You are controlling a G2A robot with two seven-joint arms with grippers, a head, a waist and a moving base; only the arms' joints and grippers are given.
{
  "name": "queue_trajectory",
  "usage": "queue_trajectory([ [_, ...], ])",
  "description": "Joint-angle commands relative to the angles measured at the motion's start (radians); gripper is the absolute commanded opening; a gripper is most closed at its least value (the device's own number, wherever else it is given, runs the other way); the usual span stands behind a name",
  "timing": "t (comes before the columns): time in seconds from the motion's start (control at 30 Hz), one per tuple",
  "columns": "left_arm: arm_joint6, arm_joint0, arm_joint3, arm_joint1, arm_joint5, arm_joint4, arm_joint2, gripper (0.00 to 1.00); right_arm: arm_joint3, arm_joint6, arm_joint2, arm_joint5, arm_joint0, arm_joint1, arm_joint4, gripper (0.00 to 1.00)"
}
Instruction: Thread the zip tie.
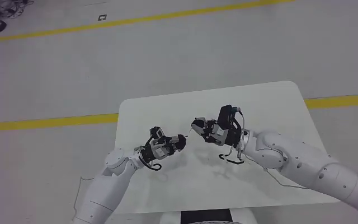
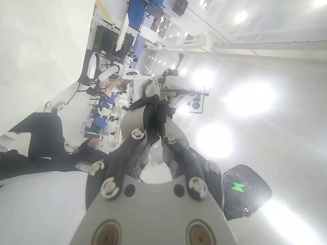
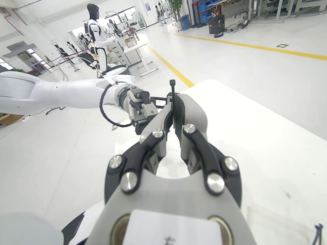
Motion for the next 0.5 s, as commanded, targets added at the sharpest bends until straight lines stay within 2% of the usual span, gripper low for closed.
queue_trajectory([
  [0.0, -0.034, -0.002, 0.002, 0.000, 0.006, -0.028, 0.005, 0.00, -0.021, -0.013, -0.035, 0.000, 0.018, 0.004, -0.007, 0.00],
  [0.07, -0.060, -0.007, 0.013, 0.000, 0.010, -0.046, 0.007, 0.00, -0.019, -0.050, -0.073, 0.000, 0.039, 0.009, 0.000, 0.00],
  [0.13, -0.078, -0.011, 0.017, 0.000, 0.011, -0.046, 0.012, 0.00, -0.019, -0.050, -0.073, 0.000, 0.039, 0.009, 0.000, 0.00],
  [0.47, -0.078, -0.011, 0.017, 0.000, 0.011, -0.046, 0.012, 0.00, -0.011, -0.047, -0.067, 0.008, 0.033, 0.008, -0.002, 0.00],
])
